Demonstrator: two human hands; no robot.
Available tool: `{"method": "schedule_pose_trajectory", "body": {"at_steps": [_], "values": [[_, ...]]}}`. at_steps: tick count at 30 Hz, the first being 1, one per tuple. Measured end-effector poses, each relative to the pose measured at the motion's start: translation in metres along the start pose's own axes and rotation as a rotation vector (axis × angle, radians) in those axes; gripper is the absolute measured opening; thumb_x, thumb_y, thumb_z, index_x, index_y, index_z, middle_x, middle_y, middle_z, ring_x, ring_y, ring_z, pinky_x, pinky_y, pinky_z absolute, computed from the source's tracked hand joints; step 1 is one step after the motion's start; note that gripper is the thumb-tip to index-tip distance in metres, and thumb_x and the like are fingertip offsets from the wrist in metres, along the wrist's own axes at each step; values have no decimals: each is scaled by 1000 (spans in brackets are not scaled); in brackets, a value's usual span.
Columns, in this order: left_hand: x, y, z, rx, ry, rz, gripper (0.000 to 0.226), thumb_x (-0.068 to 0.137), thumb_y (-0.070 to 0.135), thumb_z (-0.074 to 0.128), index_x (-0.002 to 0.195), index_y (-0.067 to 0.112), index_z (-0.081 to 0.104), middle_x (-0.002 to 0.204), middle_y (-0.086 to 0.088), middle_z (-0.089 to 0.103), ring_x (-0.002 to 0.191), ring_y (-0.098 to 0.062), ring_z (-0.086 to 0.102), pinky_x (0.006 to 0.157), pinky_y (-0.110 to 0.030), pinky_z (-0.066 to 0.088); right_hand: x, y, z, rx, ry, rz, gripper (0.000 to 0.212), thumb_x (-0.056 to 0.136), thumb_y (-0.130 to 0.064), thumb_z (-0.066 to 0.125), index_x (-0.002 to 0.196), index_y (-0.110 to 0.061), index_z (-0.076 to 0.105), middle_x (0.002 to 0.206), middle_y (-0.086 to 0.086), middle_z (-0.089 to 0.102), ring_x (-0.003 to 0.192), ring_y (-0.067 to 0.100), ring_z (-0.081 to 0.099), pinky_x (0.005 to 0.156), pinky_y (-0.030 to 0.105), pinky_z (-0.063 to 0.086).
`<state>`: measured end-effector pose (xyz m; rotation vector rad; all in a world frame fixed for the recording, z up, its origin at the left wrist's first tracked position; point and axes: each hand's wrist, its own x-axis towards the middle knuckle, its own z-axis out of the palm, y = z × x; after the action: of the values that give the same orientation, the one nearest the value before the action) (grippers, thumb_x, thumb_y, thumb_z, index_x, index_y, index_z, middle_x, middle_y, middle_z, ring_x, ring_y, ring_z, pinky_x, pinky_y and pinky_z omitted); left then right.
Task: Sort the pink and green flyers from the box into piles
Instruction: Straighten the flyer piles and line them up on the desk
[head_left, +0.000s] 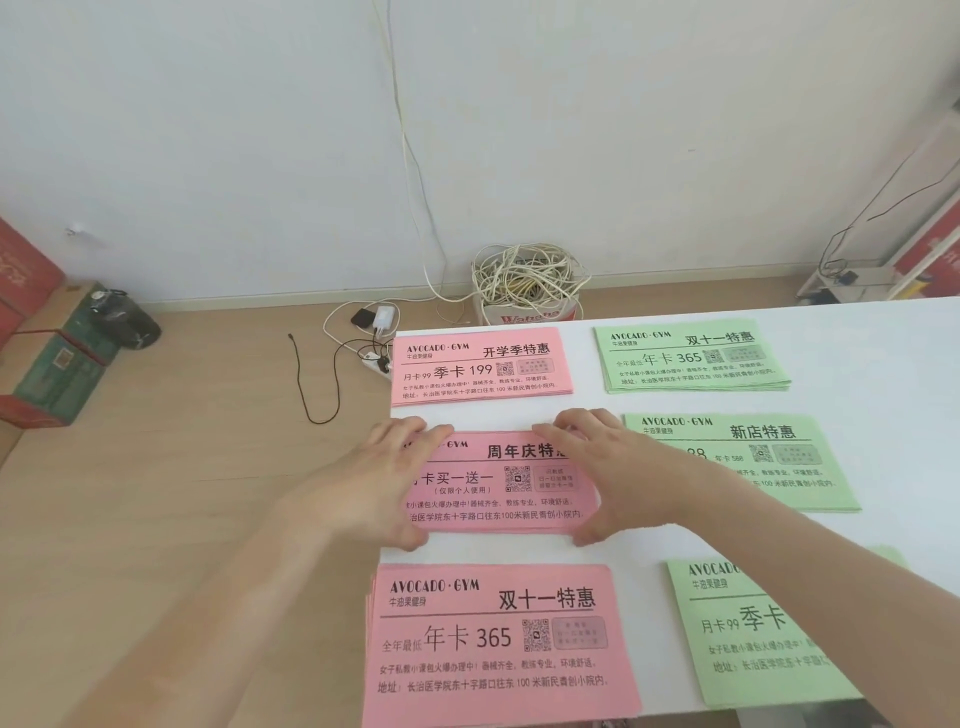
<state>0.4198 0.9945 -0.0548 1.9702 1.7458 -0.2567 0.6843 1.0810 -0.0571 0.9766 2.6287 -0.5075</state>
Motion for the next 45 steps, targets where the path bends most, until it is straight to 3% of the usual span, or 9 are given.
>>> {"method": "schedule_pose_trajectory", "body": {"at_steps": [11,17,19,23,29,35,40,42,45], "values": [[2,6,3,87,64,11,103,65,43,66,149,30,6,143,5,15,135,-12,14,92,-29,46,-1,-3,-2,-23,18,-6,111,68,-57,75,152,-26,9,146,-3,23,133,15,23,109,32,34],[-2,4,3,20,24,-22,111,68,46,69,150,31,-5,154,8,-4,143,-14,-3,111,-37,32,-6,-2,3,157,8,87,113,69,-53,77,152,-29,4,157,-6,0,144,16,2,116,36,21],[-9,4,1,-137,113,-55,111,72,46,73,151,31,-4,155,14,-7,144,-12,-4,116,-37,21,-13,-6,8,465,103,206,107,74,-51,75,152,-34,4,159,-10,-3,147,15,-2,118,40,16],[-21,10,13,-923,505,-332,63,93,27,57,147,24,25,143,15,32,127,-4,32,101,-25,28,-23,-27,19,1243,475,415,65,93,-34,58,149,-36,25,151,-12,30,137,7,30,103,28,28],[-15,23,32,-1507,451,-414,14,97,22,50,109,26,56,109,-1,69,98,-16,67,77,-32,51,-18,-52,29,1515,615,445,52,101,-23,42,150,-28,26,134,-23,34,108,-11,42,94,22,27],[-12,28,39,-1385,444,-363,32,94,17,52,125,23,48,113,11,62,109,-12,60,101,-45,45,-15,-55,31,1512,666,447,51,100,-16,41,149,-26,30,131,-20,39,121,0,40,97,25,30],[-10,25,38,-1265,396,-321,51,86,6,62,126,30,40,112,11,63,104,-7,60,98,-41,47,-14,-51,33,1422,618,425,52,96,-13,51,144,-26,35,113,-28,49,93,-23,49,89,21,37],[-11,18,39,-1090,386,-274,76,74,10,72,133,35,32,124,10,57,115,-8,55,100,-40,46,-17,-43,36,1207,497,355,68,86,-21,67,142,-33,30,133,-14,50,114,-11,50,100,30,42],[-9,5,27,-574,240,-154,106,66,24,75,150,32,9,157,8,13,145,-16,12,116,-42,24,-18,-25,28,573,212,234,101,70,-38,76,147,-45,11,160,-10,4,147,13,1,117,39,15]]}}
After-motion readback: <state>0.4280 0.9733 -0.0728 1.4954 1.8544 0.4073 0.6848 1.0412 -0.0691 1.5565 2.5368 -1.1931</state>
